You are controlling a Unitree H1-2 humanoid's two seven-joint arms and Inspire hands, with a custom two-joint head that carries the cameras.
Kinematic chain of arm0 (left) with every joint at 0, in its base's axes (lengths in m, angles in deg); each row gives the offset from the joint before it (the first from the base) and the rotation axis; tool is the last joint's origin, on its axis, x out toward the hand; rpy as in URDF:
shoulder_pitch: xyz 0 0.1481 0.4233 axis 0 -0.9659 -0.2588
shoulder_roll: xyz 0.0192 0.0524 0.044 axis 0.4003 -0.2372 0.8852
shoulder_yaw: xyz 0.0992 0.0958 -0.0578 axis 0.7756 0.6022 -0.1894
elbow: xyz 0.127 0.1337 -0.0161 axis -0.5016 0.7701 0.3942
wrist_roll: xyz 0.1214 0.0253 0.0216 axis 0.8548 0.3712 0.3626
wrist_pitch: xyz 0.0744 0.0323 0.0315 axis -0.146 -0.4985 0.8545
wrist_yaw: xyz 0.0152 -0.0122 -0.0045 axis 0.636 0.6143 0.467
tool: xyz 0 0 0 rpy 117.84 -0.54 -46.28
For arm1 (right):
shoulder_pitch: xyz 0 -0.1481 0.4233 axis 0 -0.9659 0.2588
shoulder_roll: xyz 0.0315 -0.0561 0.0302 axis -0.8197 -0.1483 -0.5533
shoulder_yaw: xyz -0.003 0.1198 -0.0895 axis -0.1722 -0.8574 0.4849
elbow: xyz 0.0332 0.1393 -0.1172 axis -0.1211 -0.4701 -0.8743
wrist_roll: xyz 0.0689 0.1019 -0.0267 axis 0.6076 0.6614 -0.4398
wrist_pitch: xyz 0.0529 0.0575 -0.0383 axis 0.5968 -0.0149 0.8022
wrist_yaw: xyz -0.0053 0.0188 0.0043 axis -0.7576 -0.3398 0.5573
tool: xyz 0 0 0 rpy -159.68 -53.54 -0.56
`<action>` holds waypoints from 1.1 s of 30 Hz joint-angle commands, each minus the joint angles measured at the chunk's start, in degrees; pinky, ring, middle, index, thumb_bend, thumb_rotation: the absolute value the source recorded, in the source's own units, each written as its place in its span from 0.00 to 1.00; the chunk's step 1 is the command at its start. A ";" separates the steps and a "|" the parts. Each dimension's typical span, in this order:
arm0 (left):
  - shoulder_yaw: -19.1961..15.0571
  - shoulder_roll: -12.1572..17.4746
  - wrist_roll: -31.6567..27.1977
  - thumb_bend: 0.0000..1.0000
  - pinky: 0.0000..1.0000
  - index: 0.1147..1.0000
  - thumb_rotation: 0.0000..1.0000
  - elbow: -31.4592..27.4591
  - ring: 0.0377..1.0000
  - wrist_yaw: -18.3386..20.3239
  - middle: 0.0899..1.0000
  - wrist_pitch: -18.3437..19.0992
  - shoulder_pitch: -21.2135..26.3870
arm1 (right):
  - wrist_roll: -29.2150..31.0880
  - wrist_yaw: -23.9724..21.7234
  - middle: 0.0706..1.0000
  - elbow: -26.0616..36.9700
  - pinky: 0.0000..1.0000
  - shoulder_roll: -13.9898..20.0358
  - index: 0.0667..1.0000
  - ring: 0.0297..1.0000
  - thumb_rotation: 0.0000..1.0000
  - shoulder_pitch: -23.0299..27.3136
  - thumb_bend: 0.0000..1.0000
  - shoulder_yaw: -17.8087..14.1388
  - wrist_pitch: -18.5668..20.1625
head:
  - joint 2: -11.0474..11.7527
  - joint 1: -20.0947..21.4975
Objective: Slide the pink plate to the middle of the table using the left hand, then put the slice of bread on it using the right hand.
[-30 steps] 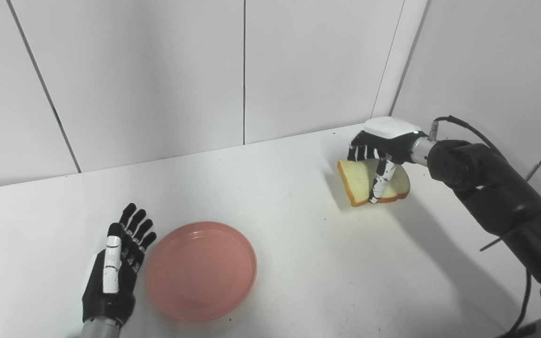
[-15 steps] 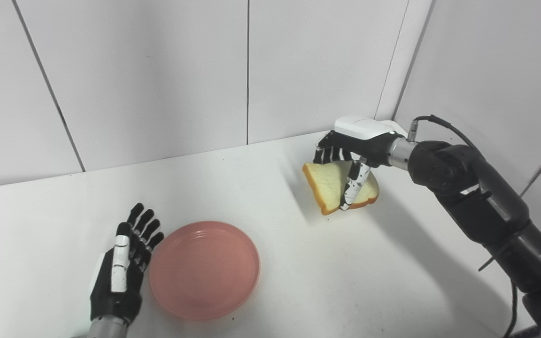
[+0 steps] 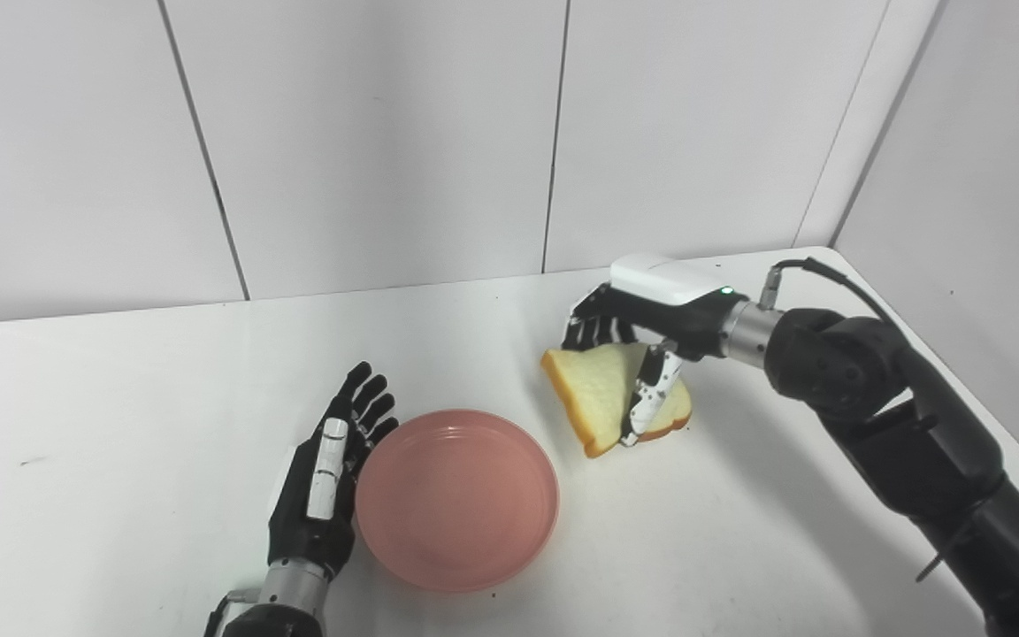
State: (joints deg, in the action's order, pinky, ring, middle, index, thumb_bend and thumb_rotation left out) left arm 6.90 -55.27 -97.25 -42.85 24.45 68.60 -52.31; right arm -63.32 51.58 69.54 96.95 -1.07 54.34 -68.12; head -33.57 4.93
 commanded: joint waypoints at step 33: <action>1.87 -3.55 6.05 0.72 0.85 0.92 0.96 3.97 0.89 -4.53 0.91 -4.25 1.42 | -5.27 2.17 0.45 -0.59 0.41 -12.18 0.45 0.46 0.00 2.03 0.53 6.86 -2.82 | -0.77 -11.34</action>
State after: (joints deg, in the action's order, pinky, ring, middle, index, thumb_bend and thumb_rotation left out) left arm 8.46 -58.03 -91.82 -39.89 20.19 66.02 -51.15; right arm -68.25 51.94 68.65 84.72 -0.57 61.42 -68.30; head -34.37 -6.33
